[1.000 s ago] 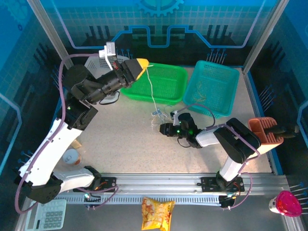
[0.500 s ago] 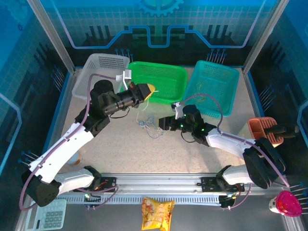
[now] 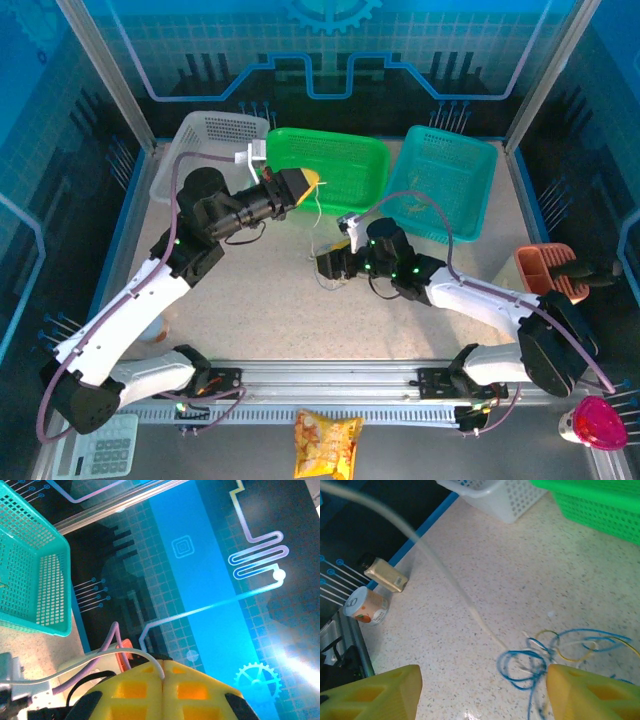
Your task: Untangle the cables
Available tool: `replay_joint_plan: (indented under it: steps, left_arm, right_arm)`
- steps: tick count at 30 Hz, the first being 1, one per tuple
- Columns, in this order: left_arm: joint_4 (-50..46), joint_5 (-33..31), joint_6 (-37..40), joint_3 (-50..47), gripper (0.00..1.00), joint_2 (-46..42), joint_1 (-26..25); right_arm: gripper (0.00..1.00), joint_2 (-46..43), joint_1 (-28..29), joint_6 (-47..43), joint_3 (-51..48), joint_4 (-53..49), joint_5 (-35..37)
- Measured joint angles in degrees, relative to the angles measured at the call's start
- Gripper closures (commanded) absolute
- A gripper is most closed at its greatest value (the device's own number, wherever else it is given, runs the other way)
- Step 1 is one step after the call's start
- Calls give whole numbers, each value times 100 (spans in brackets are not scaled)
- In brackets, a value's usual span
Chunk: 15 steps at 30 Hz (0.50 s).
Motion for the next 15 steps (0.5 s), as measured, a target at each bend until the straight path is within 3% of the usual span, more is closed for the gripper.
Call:
replay_joint_plan:
  steps: [6, 15]
  left_arm:
    - [31, 0, -48, 4, 100, 0, 0]
    - [74, 0, -55, 44, 100, 4, 0]
  right_arm:
    - [32, 518, 262, -133, 258, 173, 227]
    - [34, 970, 389, -79, 319, 708, 1174]
